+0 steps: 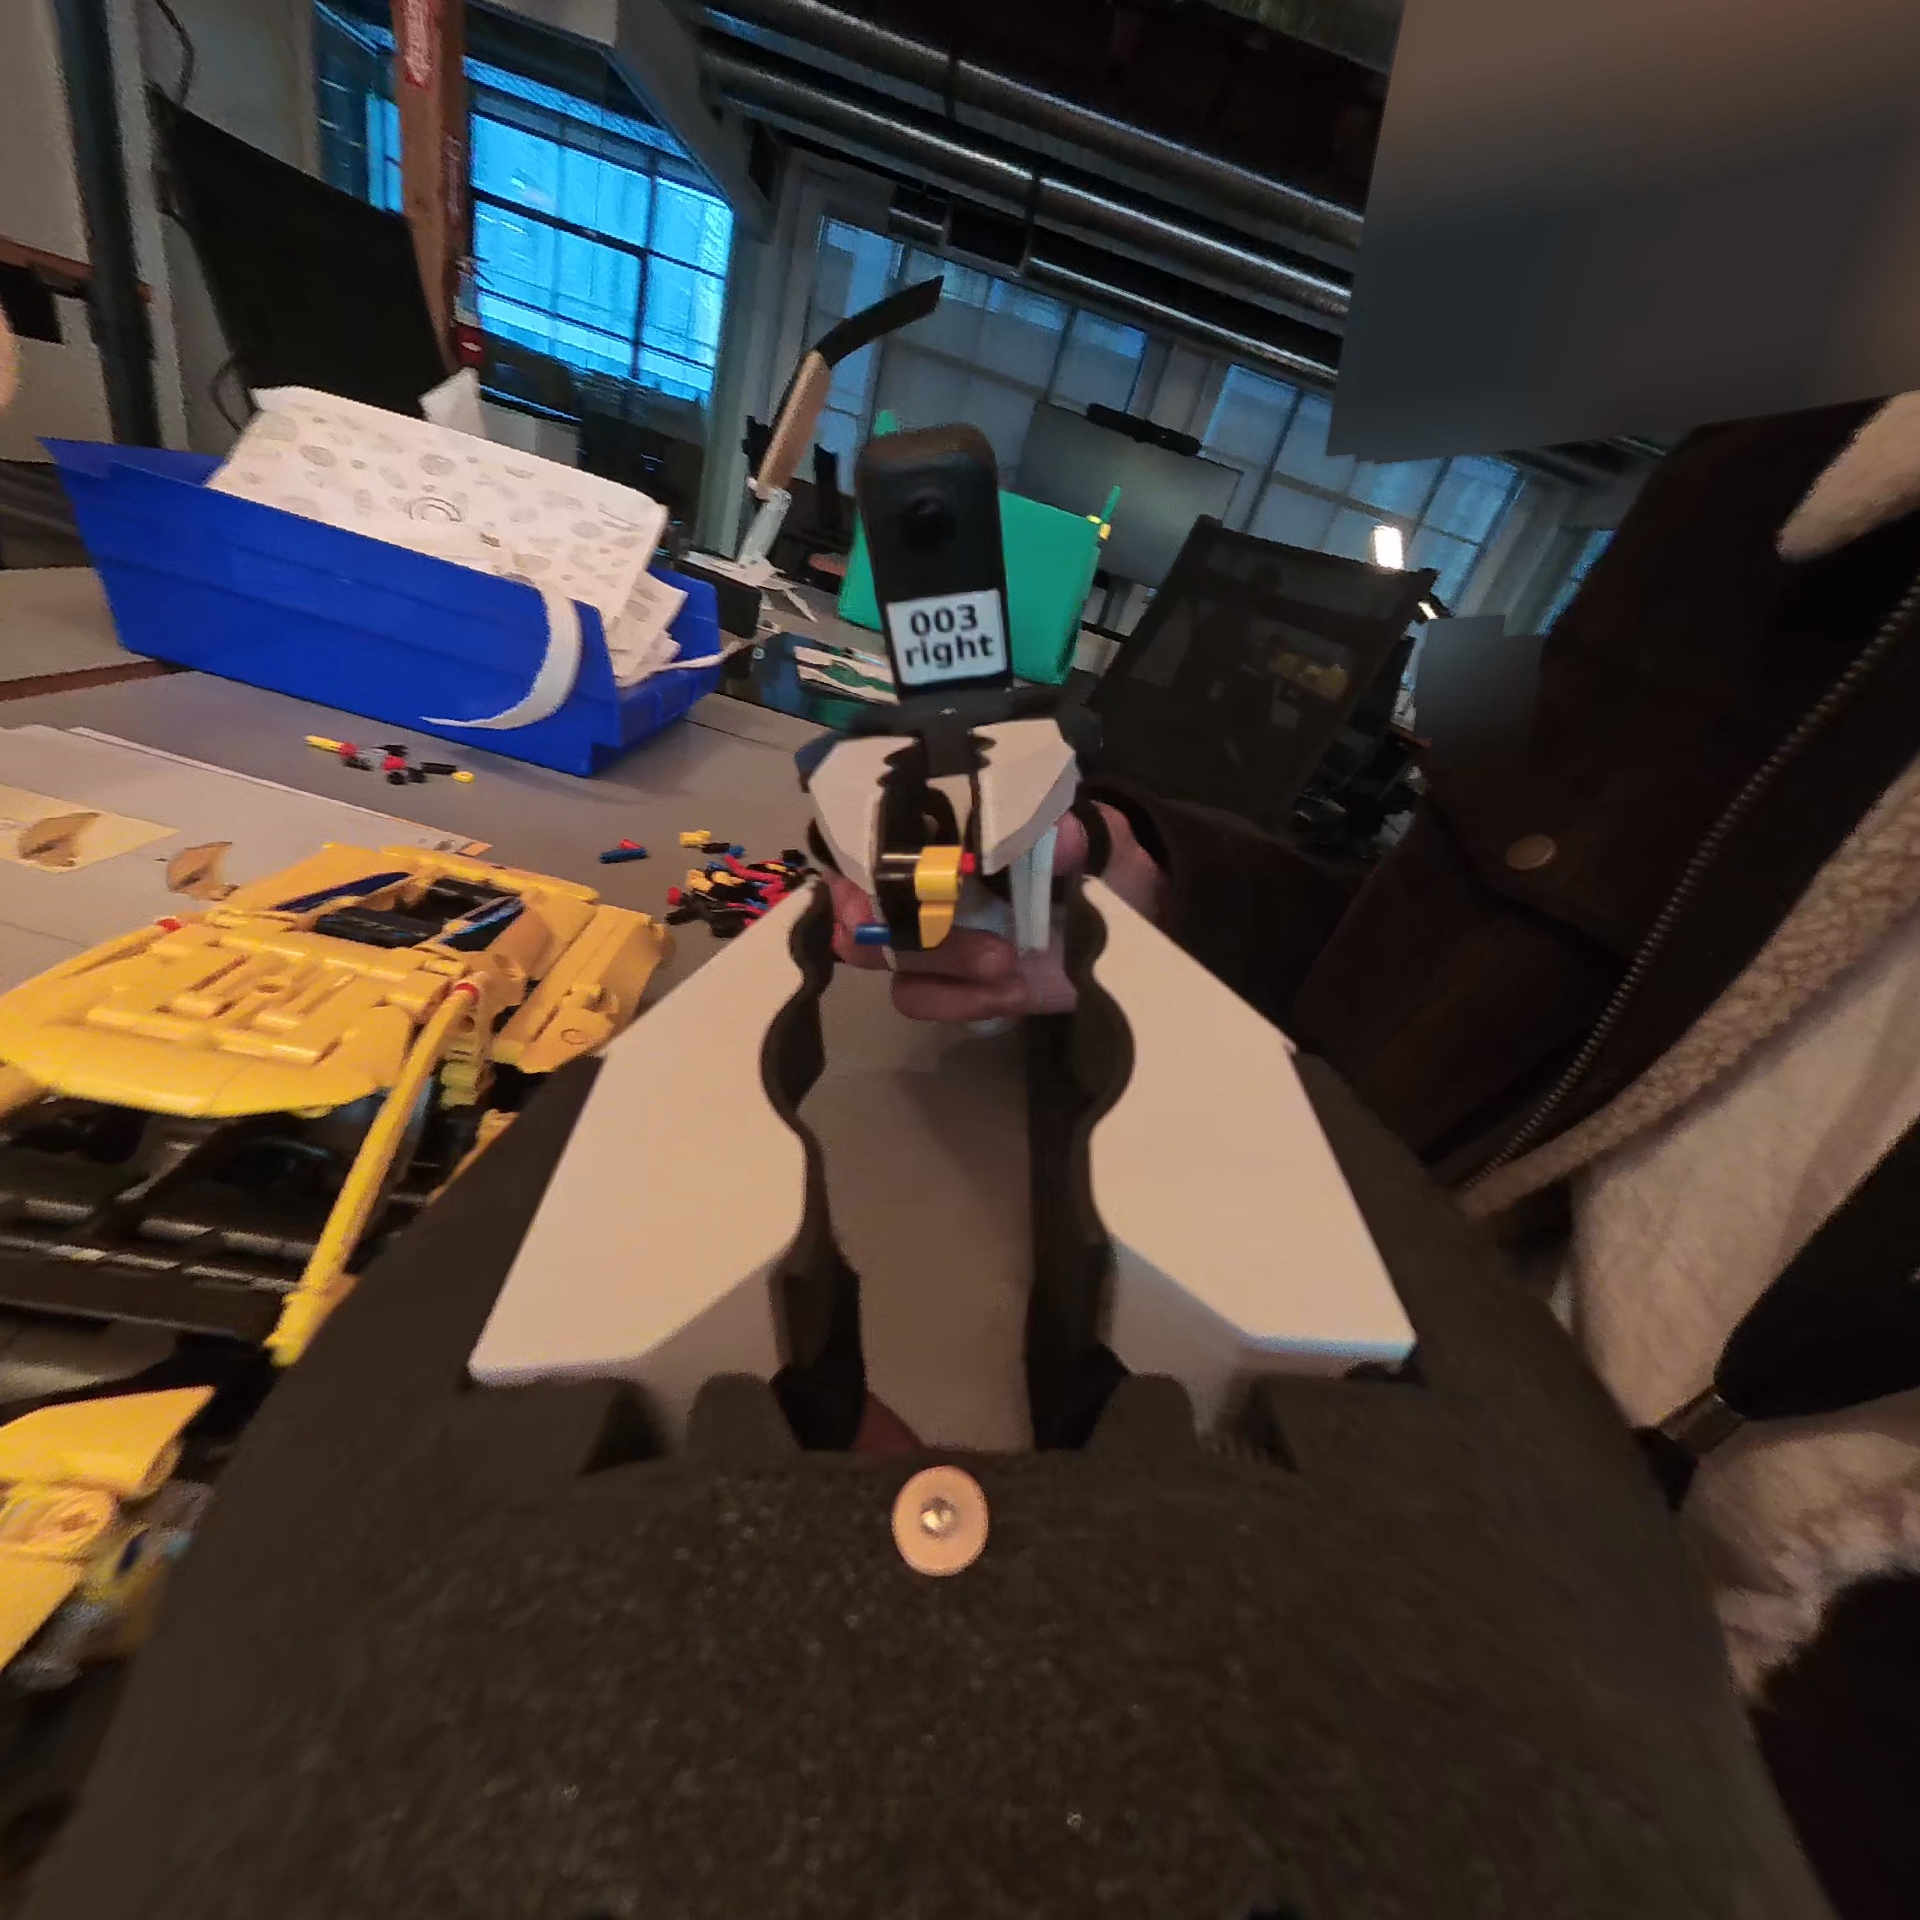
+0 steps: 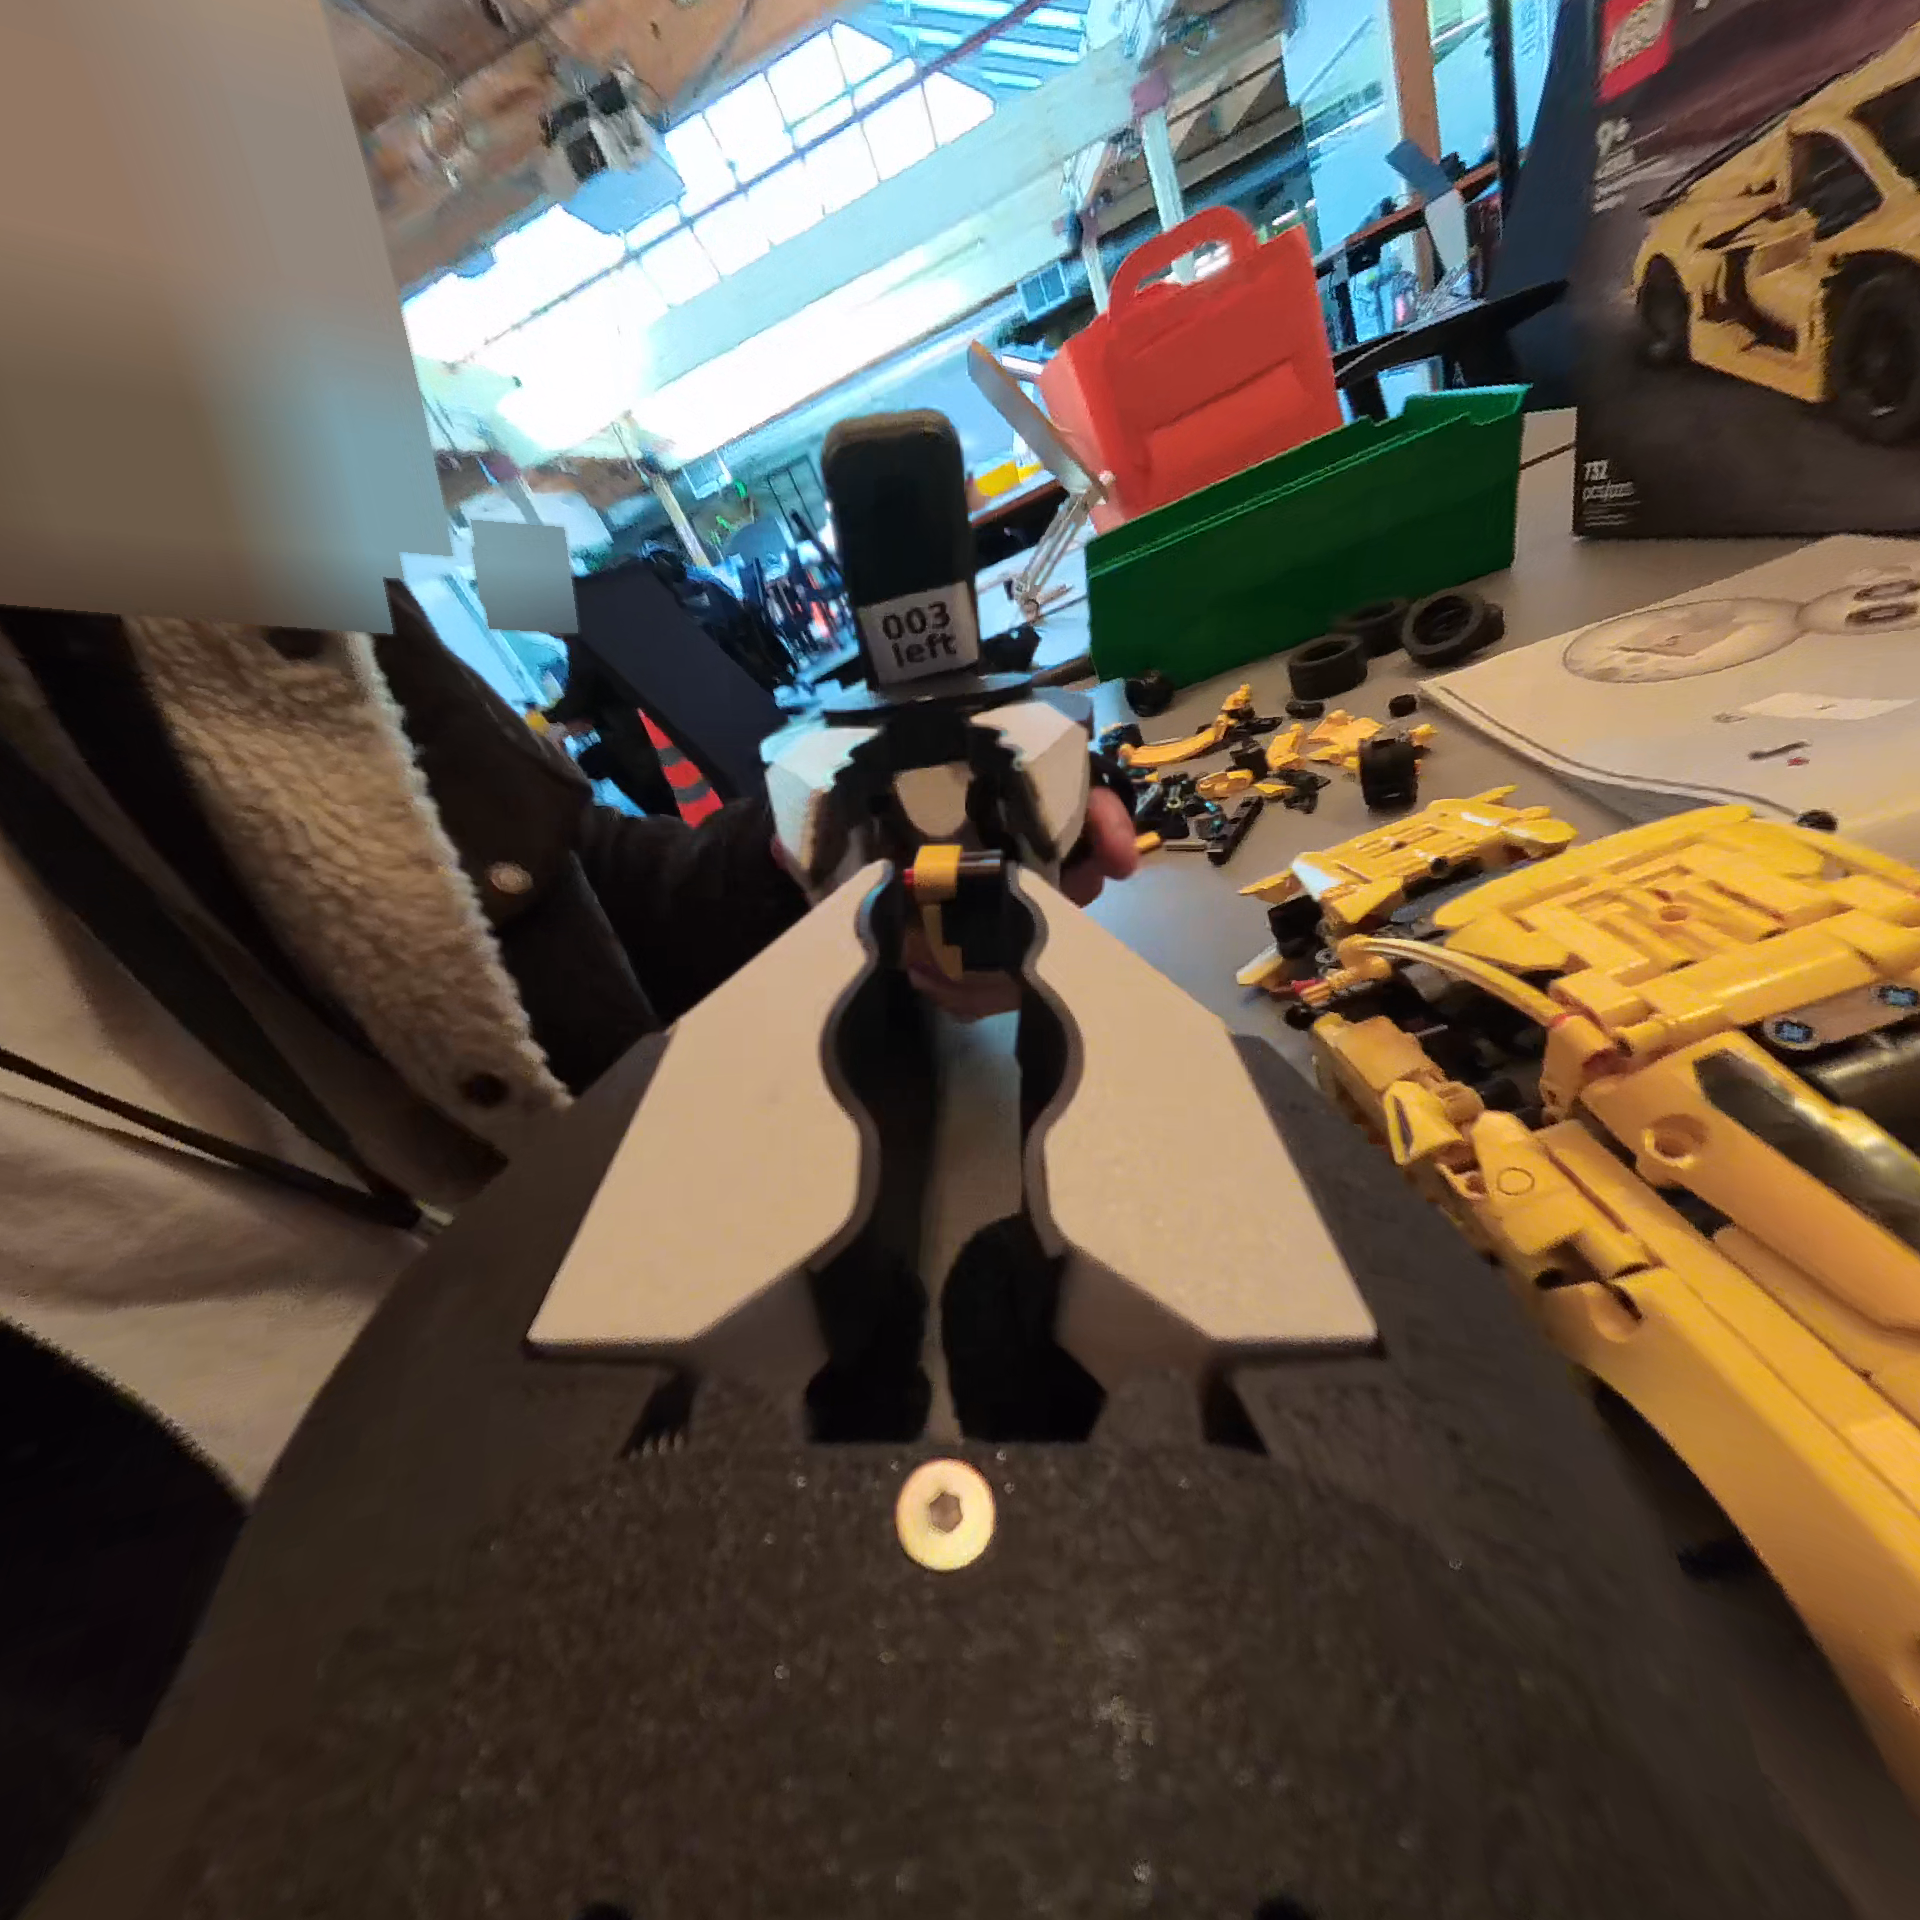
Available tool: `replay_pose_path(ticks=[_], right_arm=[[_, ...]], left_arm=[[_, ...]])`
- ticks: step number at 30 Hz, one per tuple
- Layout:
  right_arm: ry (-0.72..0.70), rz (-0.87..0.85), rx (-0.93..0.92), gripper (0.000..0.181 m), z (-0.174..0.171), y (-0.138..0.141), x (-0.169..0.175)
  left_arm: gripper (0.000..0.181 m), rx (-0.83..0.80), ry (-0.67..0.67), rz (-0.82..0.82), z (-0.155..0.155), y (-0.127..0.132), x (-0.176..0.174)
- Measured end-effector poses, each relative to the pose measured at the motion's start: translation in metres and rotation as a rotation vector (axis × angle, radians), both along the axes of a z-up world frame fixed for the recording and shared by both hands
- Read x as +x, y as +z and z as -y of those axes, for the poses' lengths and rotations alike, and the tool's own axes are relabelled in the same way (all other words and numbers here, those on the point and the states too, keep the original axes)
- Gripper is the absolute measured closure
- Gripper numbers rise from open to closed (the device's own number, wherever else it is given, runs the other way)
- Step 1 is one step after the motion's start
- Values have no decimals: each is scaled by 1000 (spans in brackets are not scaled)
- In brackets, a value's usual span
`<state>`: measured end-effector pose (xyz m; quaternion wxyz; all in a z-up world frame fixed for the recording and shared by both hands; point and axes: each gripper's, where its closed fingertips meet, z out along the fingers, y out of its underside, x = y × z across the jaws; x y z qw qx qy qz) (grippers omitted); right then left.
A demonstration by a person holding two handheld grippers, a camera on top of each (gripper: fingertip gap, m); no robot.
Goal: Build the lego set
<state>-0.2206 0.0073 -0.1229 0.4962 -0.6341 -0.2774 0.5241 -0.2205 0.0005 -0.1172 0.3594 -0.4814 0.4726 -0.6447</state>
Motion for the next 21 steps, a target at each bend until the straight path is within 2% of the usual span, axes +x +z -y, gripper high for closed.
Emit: replay_pose_path(ticks=[7, 21], right_arm=[[3, 146, 119, 165, 8, -4, -18], [27, 190, 156, 168, 14, -8, -19]], left_arm=[[139, 61, -19, -22, 13, -5, 6], [145, 136, -21, -41, 19, -8, 4]])
